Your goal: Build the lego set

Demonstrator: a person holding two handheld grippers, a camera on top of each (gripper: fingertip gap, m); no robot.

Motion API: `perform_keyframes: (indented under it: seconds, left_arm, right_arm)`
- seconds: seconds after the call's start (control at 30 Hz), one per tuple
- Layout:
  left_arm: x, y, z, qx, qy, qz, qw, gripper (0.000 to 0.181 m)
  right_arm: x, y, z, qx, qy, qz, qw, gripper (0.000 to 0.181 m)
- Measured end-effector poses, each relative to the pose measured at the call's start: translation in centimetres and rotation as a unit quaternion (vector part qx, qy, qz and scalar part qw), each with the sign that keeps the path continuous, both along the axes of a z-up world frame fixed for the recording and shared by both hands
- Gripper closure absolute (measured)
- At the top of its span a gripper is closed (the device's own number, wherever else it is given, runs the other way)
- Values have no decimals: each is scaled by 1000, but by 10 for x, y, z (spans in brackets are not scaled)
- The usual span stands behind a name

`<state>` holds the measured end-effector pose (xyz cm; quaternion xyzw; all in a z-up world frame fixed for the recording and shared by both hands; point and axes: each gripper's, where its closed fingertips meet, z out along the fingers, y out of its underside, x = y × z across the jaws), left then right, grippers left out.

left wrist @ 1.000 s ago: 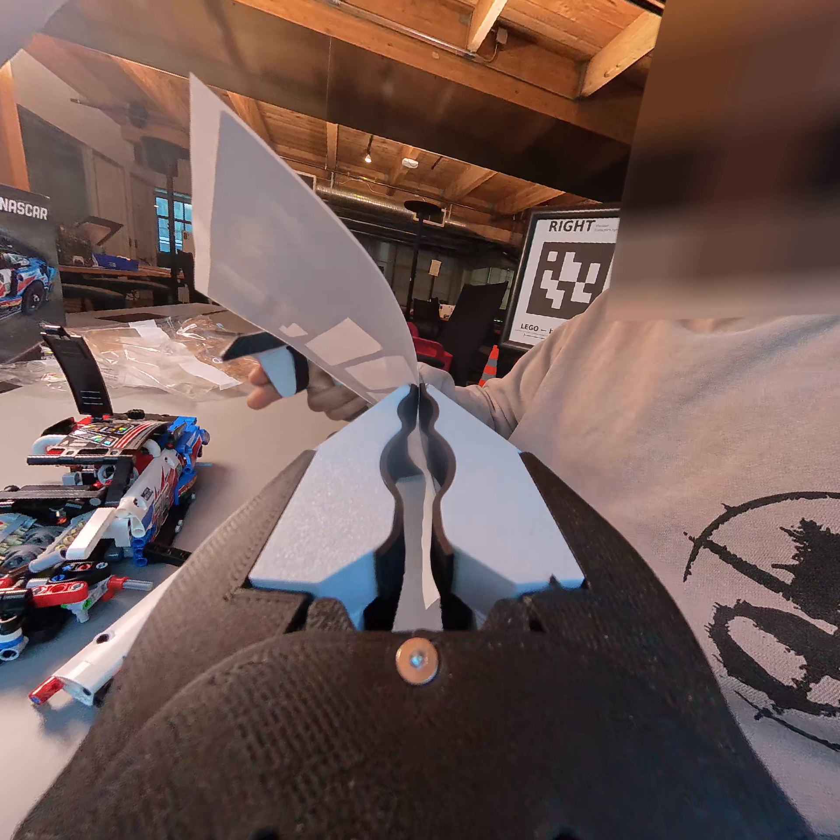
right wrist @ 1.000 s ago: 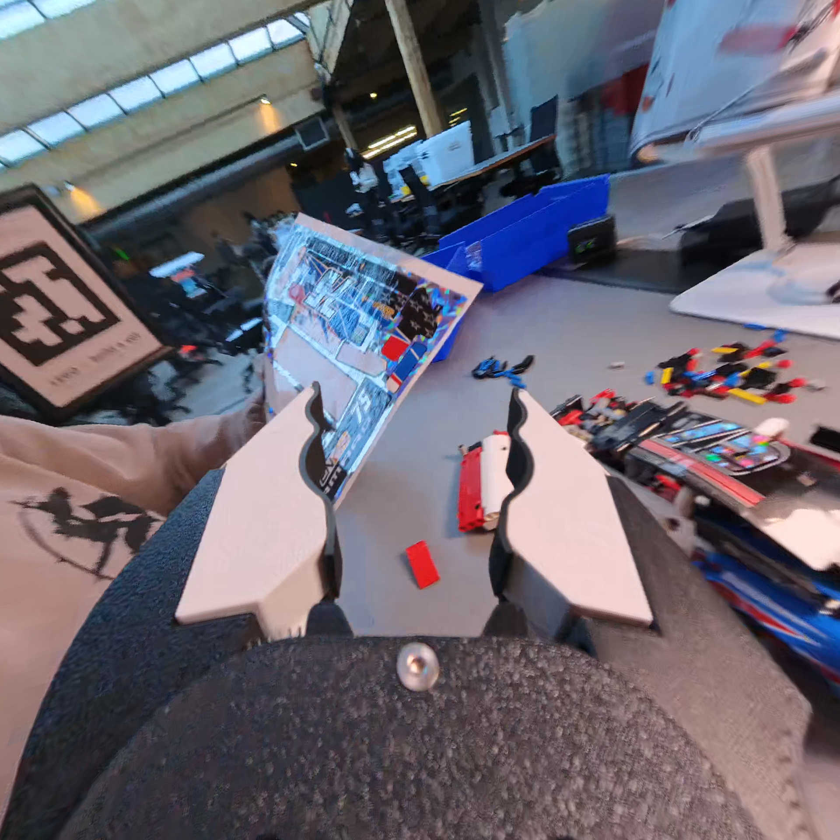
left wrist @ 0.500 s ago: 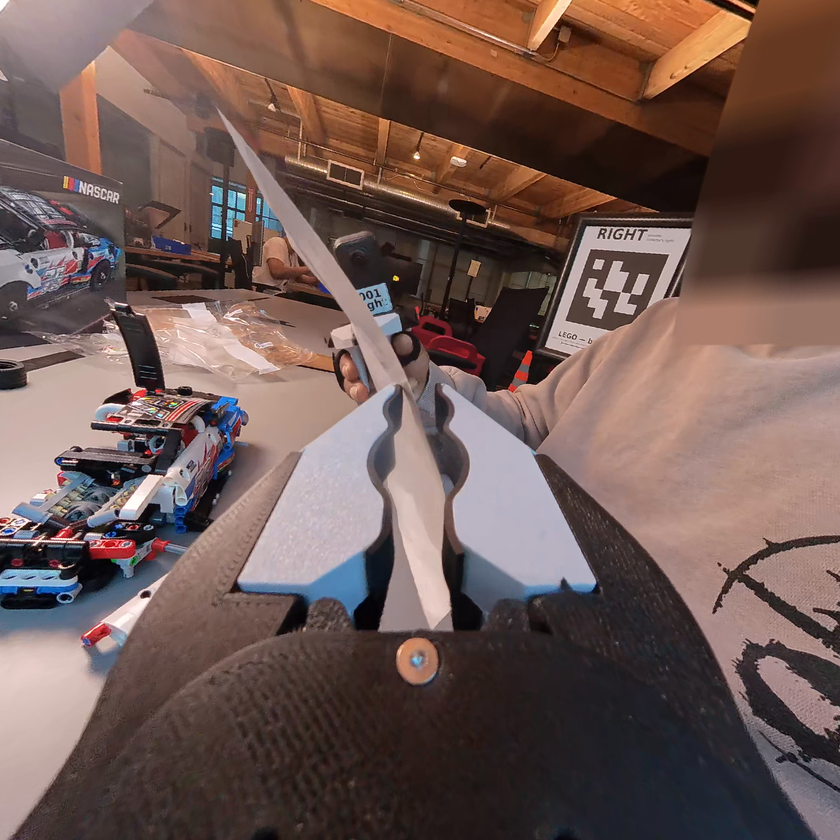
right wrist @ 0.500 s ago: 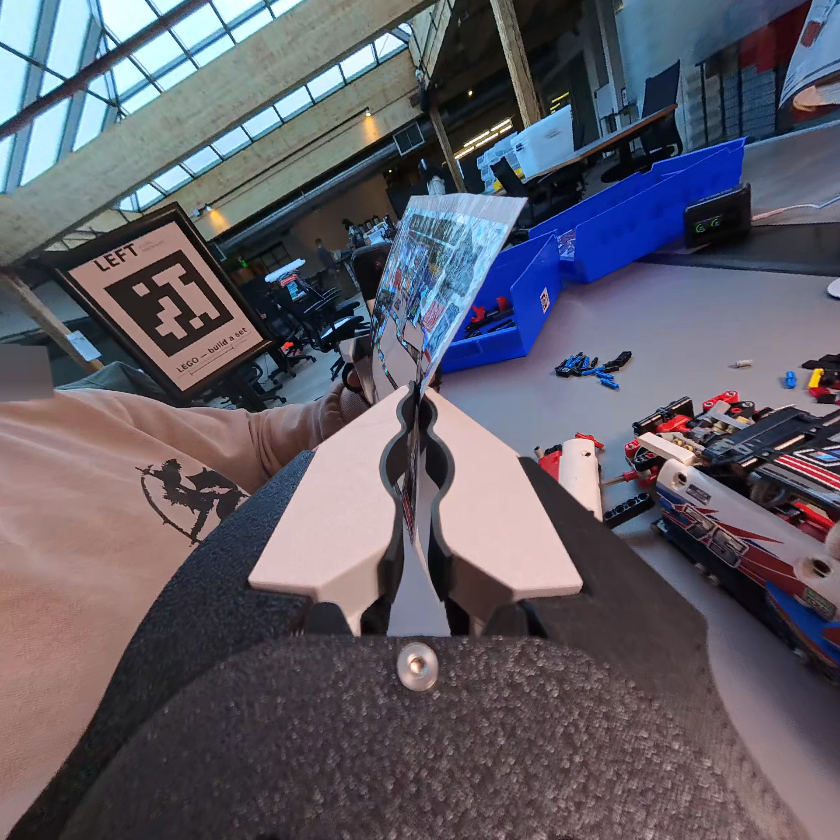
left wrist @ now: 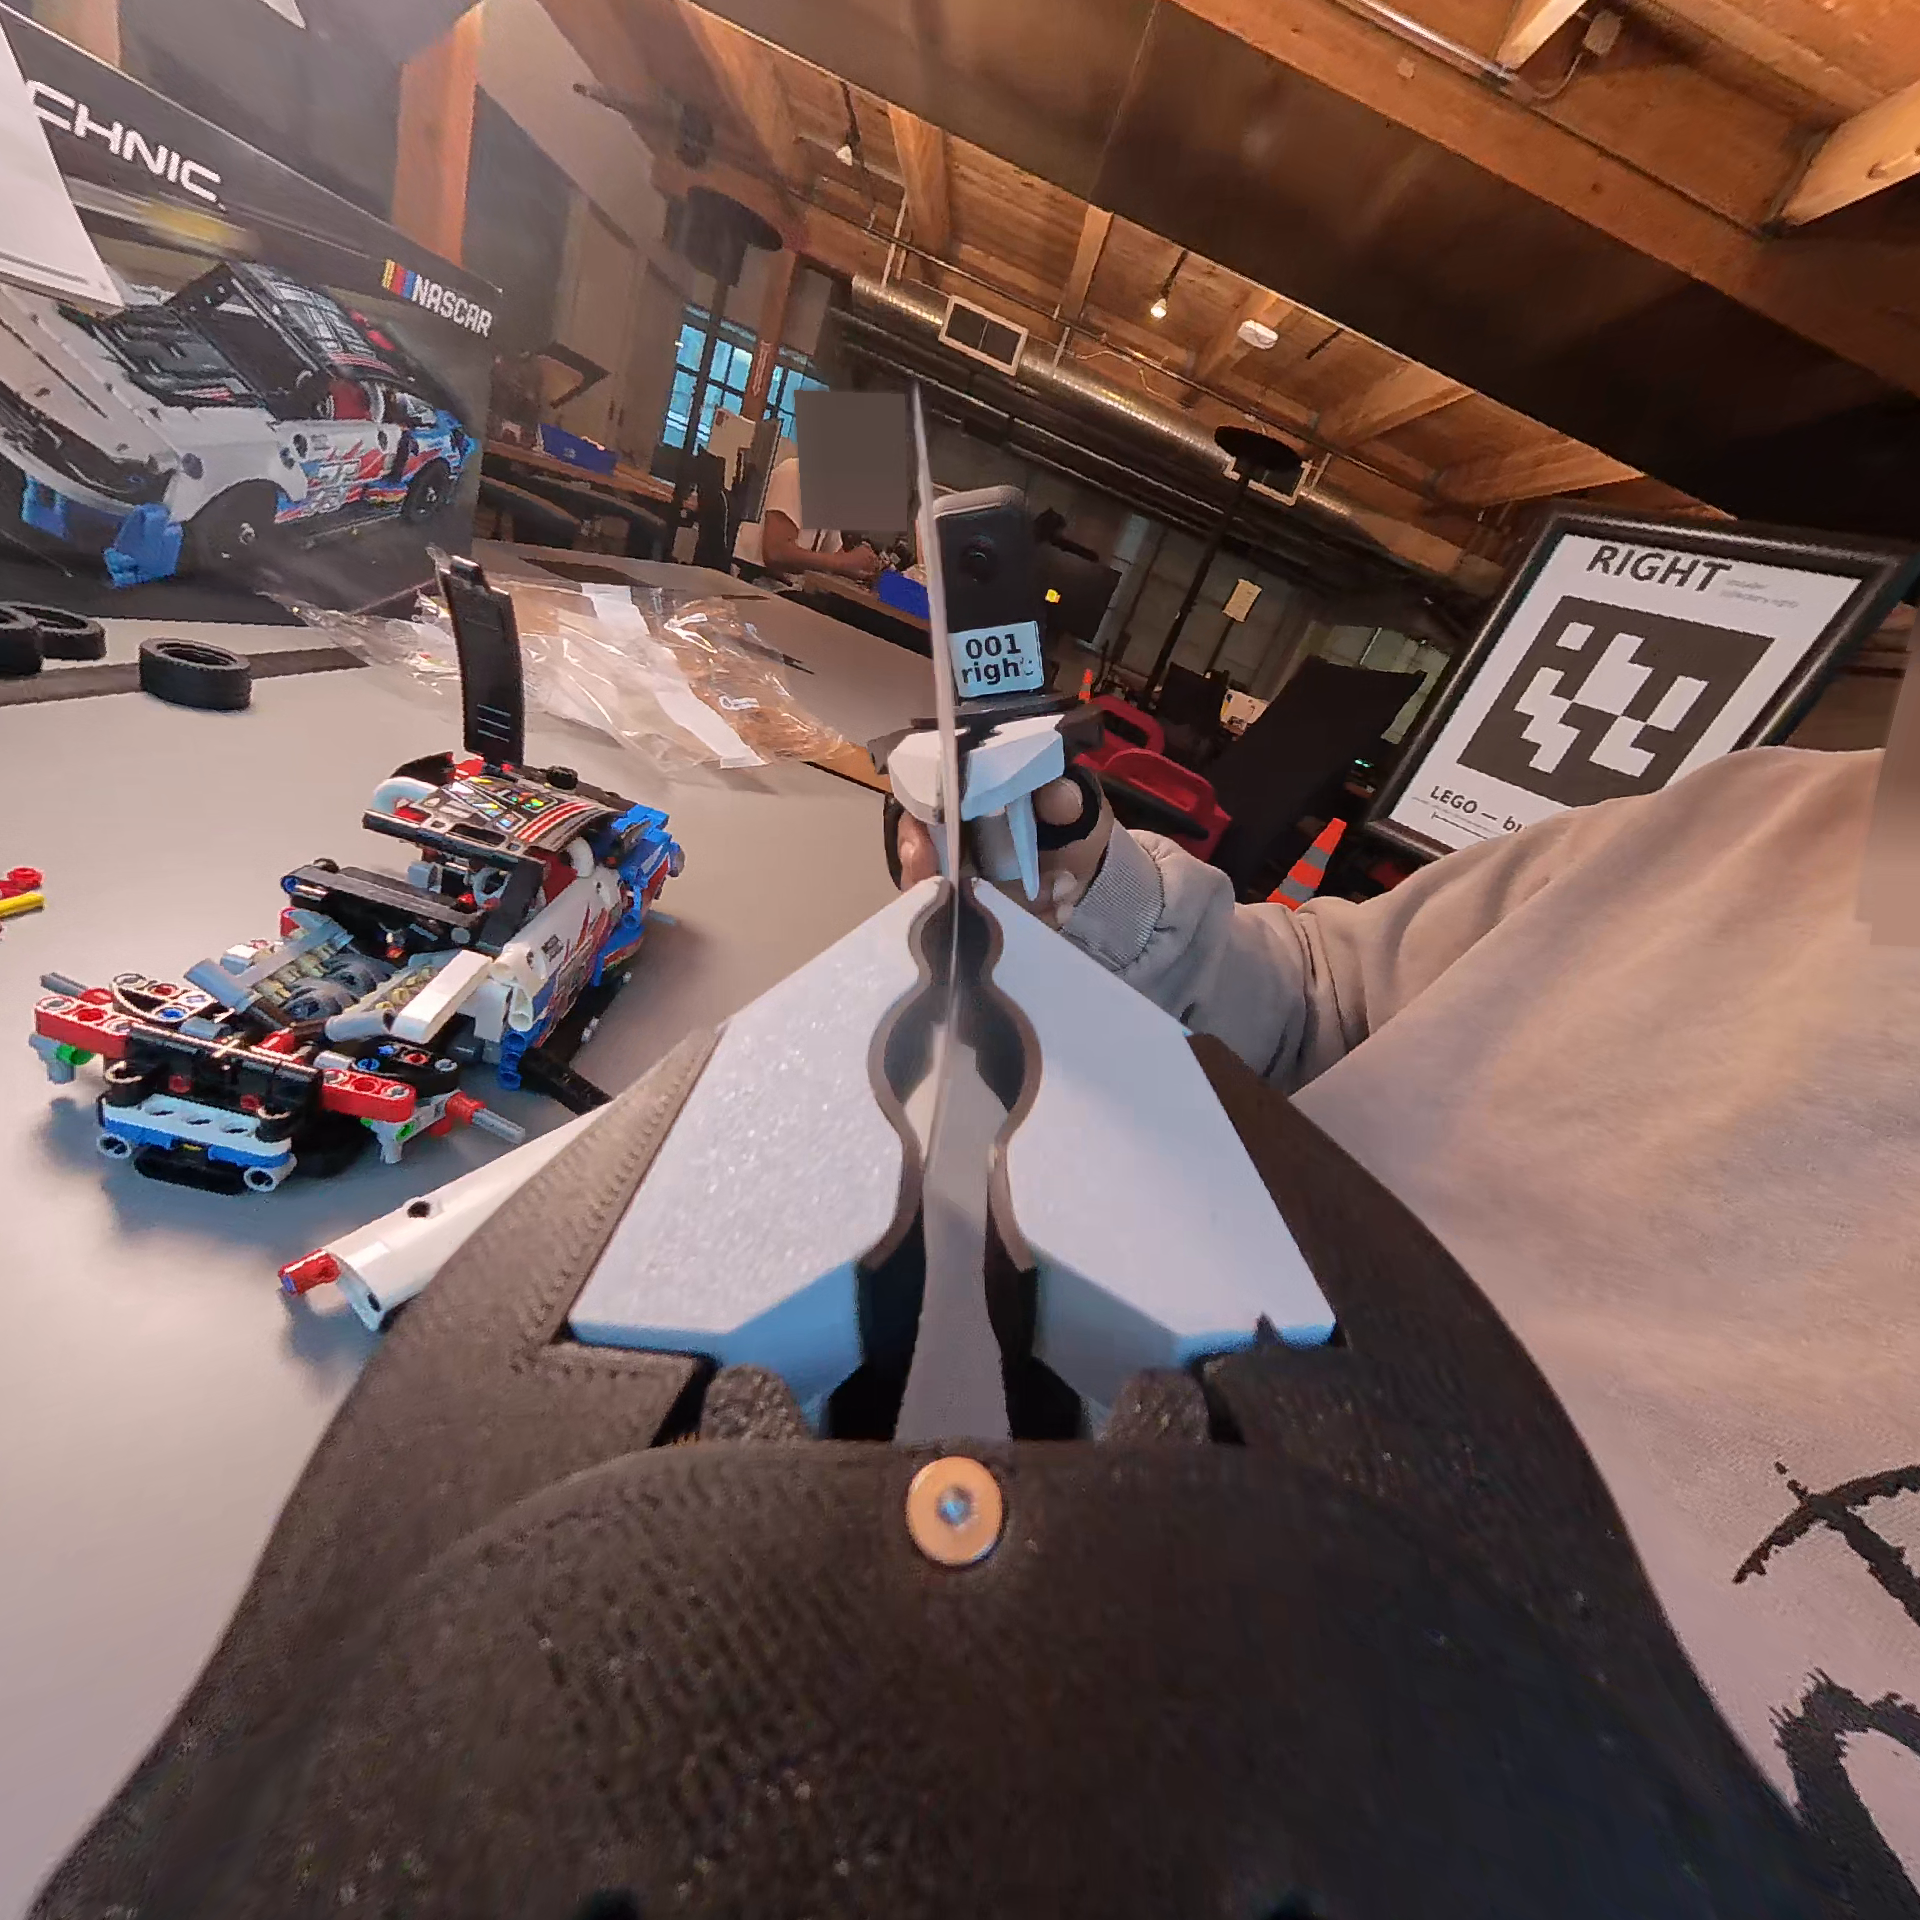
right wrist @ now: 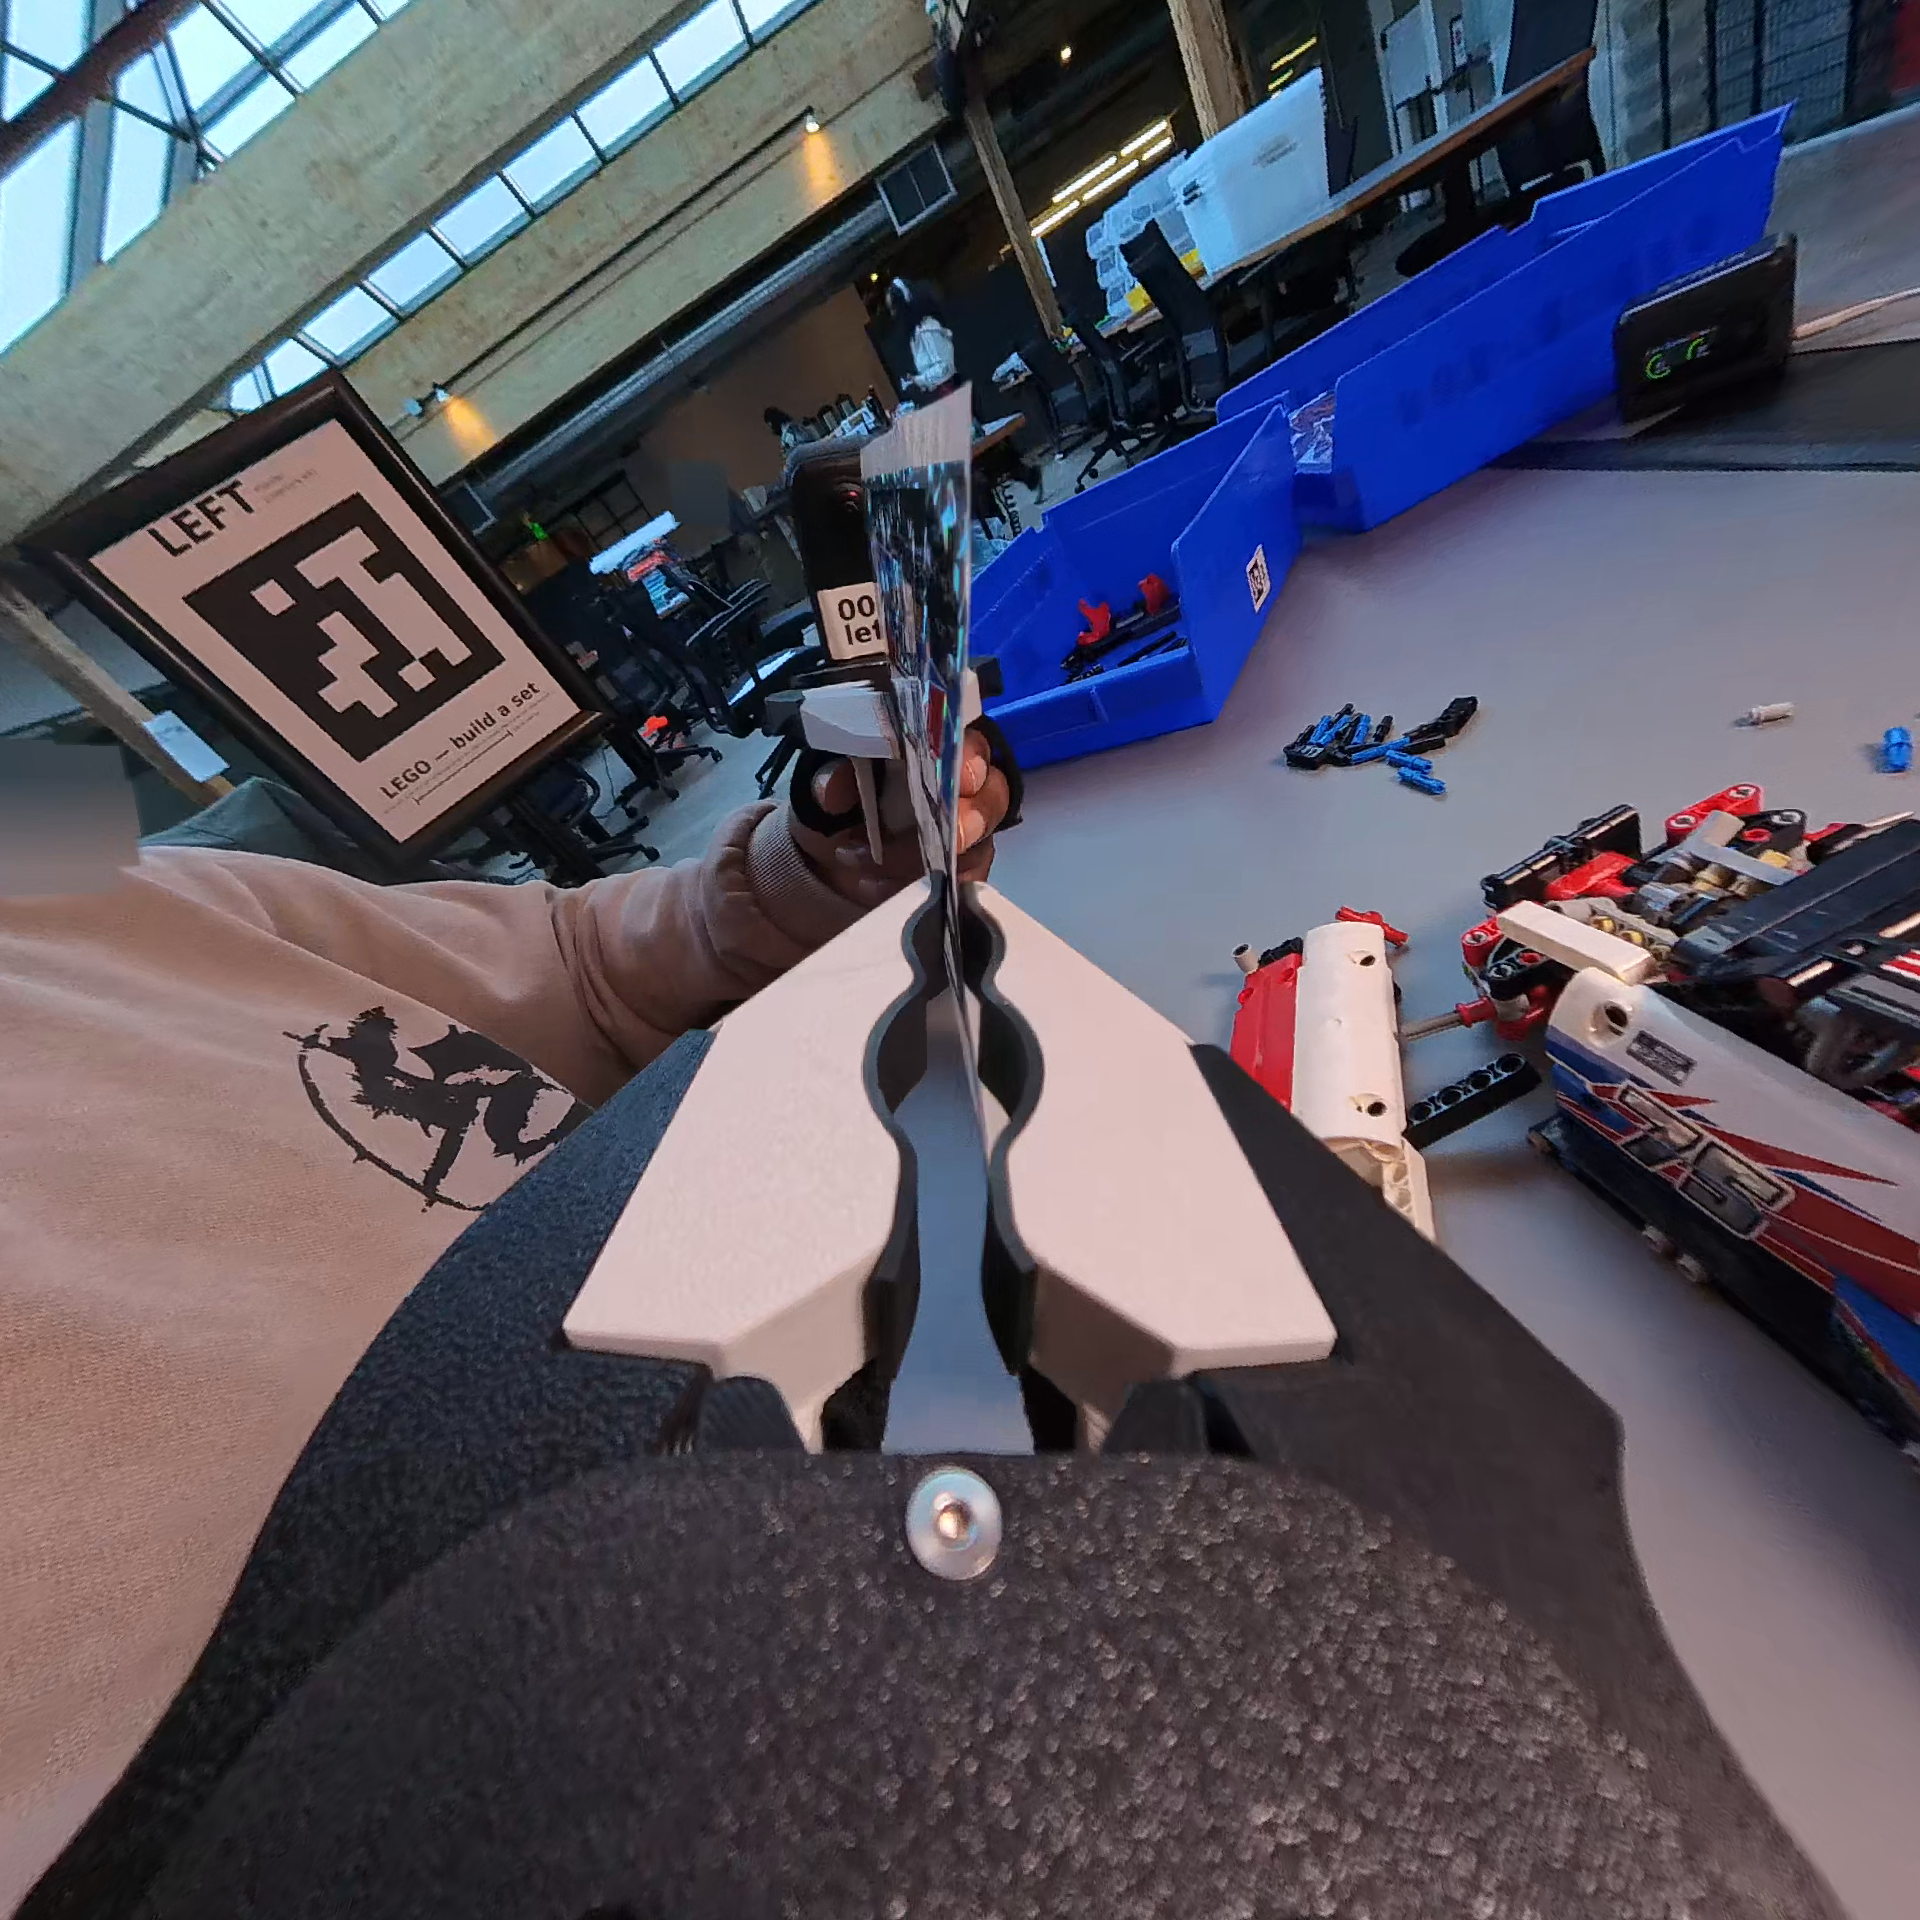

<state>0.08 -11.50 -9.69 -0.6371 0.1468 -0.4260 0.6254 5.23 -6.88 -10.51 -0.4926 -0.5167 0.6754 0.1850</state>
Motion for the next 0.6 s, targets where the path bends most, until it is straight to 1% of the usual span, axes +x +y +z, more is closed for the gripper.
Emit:
perform_keyframes:
  seconds: [0.07,0.17,0.23,0.27,0.3,0.37,0.4,0.47,0.5,0.57,0.6]
  left_arm:
    - [-1,0,0,-7,-11,-3,1000,181]
    - [0,1,0,-19,-30,-9,999,181]
    - [2,2,-2,-29,-37,-17,999,181]
    - [4,2,-4,-33,-37,-21,999,181]
    - [5,3,-6,-37,-33,-22,999,181]
    - [3,6,-10,-41,-11,-8,999,181]
    - [-1,6,-7,-35,1,2,999,178]
    - [-11,5,7,-20,32,23,999,157]
    - [-15,2,16,-8,61,28,998,150]
    - [-18,-4,32,9,136,32,990,140]
    - [-15,-8,38,12,176,23,984,139]
  right_arm:
    - [-1,7,4,19,17,-23,999,175]
    - [-2,19,21,87,72,-75,991,167]
    - [-3,21,29,150,97,-100,979,165]
    - [-4,18,29,175,99,-99,975,171]
    - [-5,13,29,182,95,-88,975,181]
    - [-4,1,30,151,79,-43,984,181]
    - [-1,-4,33,126,72,-18,989,181]
    - [7,-13,36,79,42,39,995,181]
    - [10,-17,35,63,19,65,996,181]
    - [16,-23,35,37,-6,105,994,181]
    - [17,-26,35,25,-22,117,993,181]
